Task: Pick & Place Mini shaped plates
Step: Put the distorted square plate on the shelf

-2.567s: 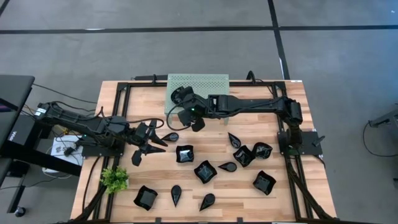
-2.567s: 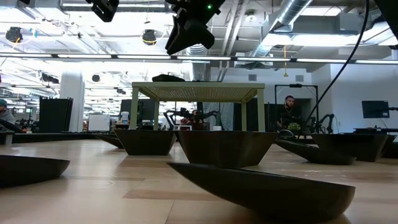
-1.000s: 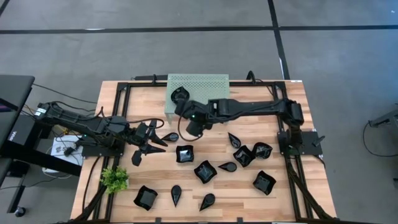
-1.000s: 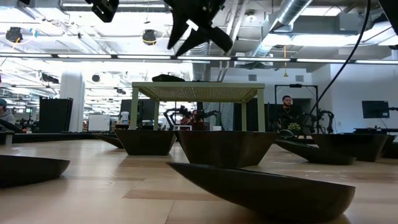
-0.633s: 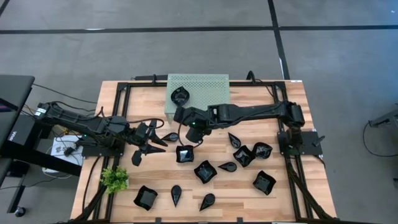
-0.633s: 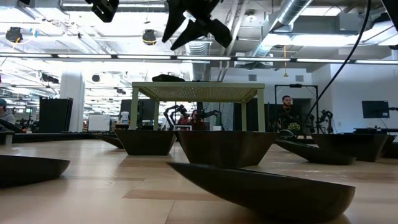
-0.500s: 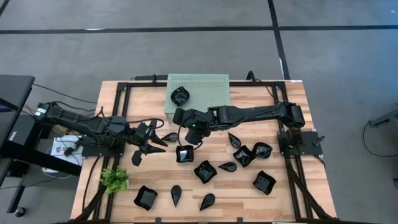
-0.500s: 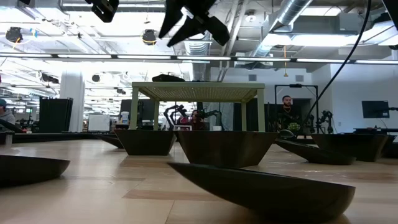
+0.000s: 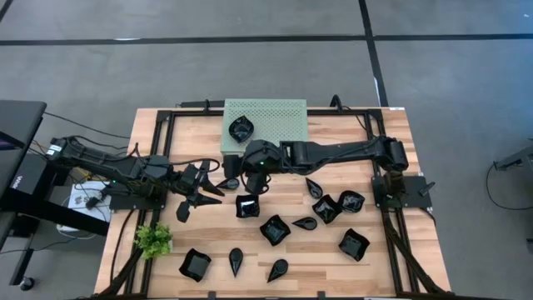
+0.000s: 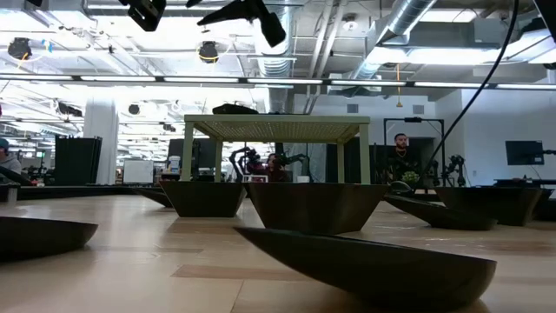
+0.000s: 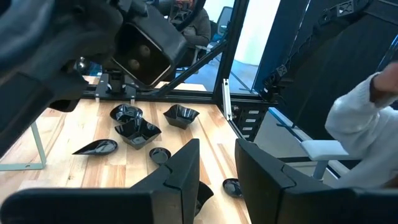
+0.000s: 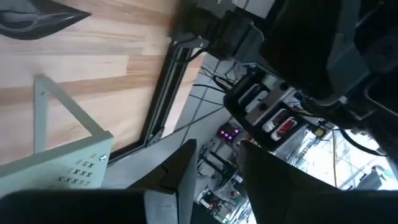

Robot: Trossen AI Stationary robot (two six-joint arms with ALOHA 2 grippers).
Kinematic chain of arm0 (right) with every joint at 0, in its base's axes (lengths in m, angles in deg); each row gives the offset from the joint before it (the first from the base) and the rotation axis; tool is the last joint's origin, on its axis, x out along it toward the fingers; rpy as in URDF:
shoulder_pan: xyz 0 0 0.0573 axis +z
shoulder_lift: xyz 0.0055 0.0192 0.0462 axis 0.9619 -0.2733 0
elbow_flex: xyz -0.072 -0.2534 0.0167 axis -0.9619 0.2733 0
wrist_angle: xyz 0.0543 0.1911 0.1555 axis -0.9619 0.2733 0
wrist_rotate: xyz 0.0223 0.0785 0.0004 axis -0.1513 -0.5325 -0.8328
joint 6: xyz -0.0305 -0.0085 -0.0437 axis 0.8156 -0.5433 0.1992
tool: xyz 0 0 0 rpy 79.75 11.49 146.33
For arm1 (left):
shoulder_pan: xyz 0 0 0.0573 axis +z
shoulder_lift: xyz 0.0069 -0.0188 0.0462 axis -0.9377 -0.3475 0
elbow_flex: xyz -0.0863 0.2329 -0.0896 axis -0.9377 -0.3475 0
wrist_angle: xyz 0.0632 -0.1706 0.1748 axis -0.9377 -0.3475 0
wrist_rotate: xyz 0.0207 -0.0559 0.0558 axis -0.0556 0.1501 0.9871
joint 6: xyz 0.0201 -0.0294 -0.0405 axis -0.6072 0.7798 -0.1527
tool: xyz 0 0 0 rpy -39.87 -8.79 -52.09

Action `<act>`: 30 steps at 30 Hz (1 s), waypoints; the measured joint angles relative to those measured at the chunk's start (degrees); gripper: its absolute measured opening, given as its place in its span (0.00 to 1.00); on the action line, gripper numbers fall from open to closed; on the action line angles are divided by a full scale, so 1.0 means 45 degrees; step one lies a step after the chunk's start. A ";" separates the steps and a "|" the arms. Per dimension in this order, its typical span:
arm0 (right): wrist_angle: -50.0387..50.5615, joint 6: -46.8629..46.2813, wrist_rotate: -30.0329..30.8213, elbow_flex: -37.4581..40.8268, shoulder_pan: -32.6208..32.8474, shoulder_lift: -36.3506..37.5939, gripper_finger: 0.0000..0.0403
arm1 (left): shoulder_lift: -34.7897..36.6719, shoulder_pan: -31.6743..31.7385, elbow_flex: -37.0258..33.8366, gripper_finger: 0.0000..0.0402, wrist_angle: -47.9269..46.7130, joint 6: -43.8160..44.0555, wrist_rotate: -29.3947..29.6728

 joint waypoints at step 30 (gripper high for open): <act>0.1666 -2.0077 0.5336 -0.0008 0.0202 -0.0039 0.29 | 0.0000 0.0000 0.0000 0.26 -0.0024 0.0000 -0.0004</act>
